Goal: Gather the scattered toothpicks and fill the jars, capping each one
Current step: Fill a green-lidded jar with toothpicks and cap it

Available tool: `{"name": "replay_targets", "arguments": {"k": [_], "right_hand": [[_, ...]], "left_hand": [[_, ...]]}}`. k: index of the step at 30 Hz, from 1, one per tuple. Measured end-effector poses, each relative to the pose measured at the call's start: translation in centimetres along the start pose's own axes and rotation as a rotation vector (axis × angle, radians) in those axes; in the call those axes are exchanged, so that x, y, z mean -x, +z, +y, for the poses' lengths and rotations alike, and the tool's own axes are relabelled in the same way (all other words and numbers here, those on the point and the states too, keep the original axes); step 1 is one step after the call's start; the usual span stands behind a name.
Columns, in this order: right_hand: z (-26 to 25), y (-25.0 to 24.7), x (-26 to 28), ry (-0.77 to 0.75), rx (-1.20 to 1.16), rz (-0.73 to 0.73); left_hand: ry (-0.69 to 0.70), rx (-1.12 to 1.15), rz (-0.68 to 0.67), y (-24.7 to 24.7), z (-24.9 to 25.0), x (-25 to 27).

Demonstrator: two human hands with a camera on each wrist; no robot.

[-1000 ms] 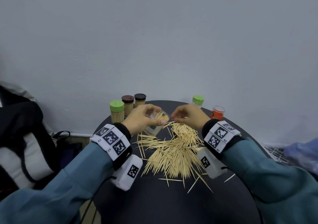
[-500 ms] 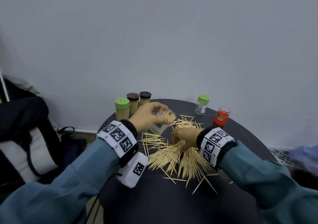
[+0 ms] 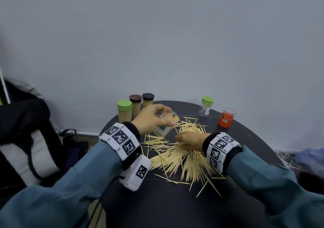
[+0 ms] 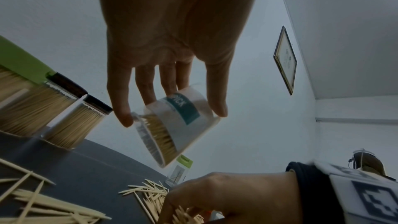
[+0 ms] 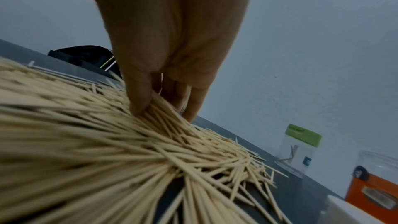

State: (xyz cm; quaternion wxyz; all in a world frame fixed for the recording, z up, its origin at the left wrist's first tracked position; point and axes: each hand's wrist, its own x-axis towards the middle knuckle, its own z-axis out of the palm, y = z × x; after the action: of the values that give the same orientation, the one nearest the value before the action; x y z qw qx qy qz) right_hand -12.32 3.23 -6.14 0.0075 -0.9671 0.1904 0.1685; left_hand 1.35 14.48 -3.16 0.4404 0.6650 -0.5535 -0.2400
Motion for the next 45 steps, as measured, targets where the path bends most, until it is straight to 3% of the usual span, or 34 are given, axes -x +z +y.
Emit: {"name": "replay_targets", "arguments": {"k": [6, 13, 16, 21, 28, 34, 45], "right_hand": [[-0.3, 0.4, -0.5, 0.110, -0.156, 0.047], [0.3, 0.5, -1.5, 0.223, -0.571, 0.150], [1.0, 0.1, -1.3, 0.204, -0.627, 0.289], [3.0, -0.6, -0.8, 0.169, -1.033, 0.553], [3.3, -2.7, 0.0, 0.075, -1.544, 0.843], [1.7, -5.7, 1.3, -0.087, -1.651, 0.949], [-1.3, -5.2, 1.0, -0.141, -1.689, 0.952]], "left_hand": [[0.006, -0.003, 0.011, -0.1, 0.1, 0.1], [-0.001, 0.071, 0.050, -0.6, 0.1, -0.1], [0.001, 0.105, 0.076, -0.8, 0.2, -0.1], [-0.001, 0.121, 0.064, -0.6, 0.1, -0.1], [-0.018, 0.044, -0.054, 0.4, -0.2, -0.1], [-0.012, -0.027, -0.093, 0.8, -0.1, -0.1], [-0.042, 0.076, -0.071, 1.5, 0.2, -0.2]]}}
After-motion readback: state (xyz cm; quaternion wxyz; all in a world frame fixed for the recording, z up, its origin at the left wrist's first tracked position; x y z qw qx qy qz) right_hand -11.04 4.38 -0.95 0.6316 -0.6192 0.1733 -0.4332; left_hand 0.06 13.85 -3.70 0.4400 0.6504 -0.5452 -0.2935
